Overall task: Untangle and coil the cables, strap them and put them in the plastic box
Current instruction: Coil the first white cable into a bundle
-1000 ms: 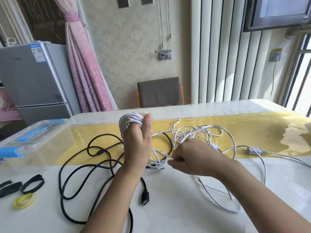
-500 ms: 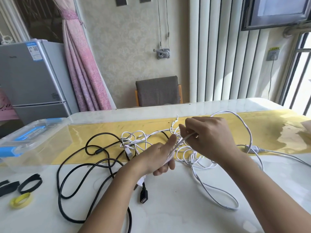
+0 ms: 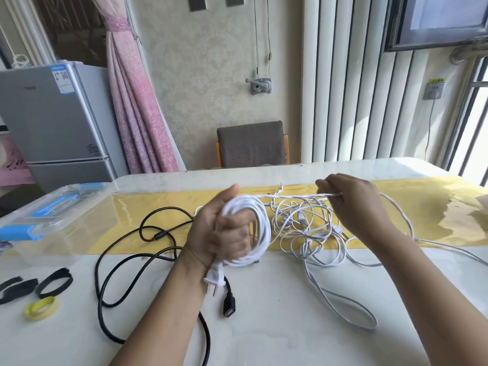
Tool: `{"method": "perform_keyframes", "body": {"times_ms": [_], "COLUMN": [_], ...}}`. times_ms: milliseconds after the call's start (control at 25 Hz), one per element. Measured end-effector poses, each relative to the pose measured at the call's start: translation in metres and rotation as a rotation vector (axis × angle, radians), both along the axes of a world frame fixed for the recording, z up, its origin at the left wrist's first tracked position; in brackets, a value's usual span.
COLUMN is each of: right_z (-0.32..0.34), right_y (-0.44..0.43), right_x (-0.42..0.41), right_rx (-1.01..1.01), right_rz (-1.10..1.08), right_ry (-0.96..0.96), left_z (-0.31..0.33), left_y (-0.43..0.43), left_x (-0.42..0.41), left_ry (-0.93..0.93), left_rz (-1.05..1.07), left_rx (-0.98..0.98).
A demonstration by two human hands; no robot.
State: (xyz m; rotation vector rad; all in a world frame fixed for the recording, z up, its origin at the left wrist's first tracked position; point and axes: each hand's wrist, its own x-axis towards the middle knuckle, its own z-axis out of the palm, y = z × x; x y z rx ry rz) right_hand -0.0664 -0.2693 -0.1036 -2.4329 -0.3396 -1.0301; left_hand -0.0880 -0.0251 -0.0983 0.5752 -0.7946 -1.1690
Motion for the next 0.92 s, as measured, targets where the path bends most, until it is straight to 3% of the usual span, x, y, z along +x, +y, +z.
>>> {"method": "perform_keyframes", "body": {"times_ms": [240,360,480,640,720,800,840,920], "right_z": [-0.008,-0.006,0.004,0.009,0.009,0.012,0.013,0.014], "right_y": [0.023,0.032,0.039,0.042,0.039,0.034,0.031,0.027], "right_x": [-0.007,-0.016,-0.028,-0.035,-0.034,-0.033,-0.032,-0.030], "right_rx": [0.001,-0.038,-0.009,0.116,0.230,0.399,0.486,0.634], "right_rz": [0.473,0.596,0.738,0.951,1.034,1.113,1.145,1.190], "right_ry": [0.500,0.736,0.854,0.998,1.029,1.068,1.056,0.996], "left_z": [-0.004,-0.005,0.003,0.002,-0.005,-0.008,-0.008,-0.008], "left_y": [0.031,0.039,0.043,0.023,0.012,0.005,0.001,-0.006], "left_x": [0.016,0.021,0.026,0.025,0.018,0.009,0.004,-0.005], "left_ry": [0.342,0.422,0.315,-0.133,-0.515,-0.790,-0.833,-0.749], "left_rz": [0.450,0.828,1.430,1.787,1.755,1.550,1.398,1.058], "left_rx": [-0.425,-0.537,-0.310,0.124,0.425,0.693,0.813,0.994]}}
